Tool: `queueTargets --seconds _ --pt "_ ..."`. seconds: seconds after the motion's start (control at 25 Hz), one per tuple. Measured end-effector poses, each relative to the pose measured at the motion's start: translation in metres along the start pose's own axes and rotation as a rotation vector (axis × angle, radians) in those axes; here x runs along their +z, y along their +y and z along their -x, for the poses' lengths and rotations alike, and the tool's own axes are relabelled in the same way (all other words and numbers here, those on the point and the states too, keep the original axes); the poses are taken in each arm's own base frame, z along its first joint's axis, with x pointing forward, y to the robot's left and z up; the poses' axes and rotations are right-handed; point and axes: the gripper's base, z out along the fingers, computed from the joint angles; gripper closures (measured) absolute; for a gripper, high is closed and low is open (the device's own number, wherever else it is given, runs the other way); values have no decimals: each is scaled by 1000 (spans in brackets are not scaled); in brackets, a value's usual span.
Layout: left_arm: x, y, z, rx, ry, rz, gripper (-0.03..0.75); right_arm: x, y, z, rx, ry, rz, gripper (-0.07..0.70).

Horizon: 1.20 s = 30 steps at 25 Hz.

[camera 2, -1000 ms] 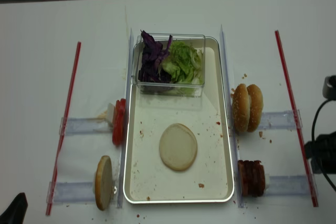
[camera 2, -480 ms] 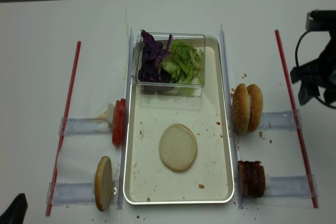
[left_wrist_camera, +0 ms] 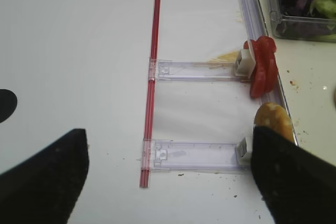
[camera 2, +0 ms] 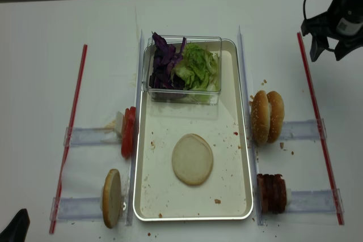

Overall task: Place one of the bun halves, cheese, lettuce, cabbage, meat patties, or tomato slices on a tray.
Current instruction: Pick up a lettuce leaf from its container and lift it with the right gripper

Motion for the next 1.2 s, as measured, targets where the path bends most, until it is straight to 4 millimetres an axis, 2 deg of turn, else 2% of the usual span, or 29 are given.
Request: queueTargets --seconds 0.16,0.36,0.48,0.56,0.72,0.96,1.2 --pt "0 0 0 0 0 0 102 6 -3 19 0 -1 0 150" --pt "0 0 0 0 0 0 102 6 -4 28 10 -10 0 150" --pt "0 0 0 0 0 0 102 6 4 27 -11 3 0 150" --pt "0 0 0 0 0 0 102 7 17 28 -40 7 3 150" --pt "0 0 0 0 0 0 102 10 54 28 -127 15 12 150" --pt "0 0 0 0 0 0 102 14 131 21 -298 0 43 150" --pt "0 0 0 0 0 0 102 17 209 -1 -474 -24 82 150"
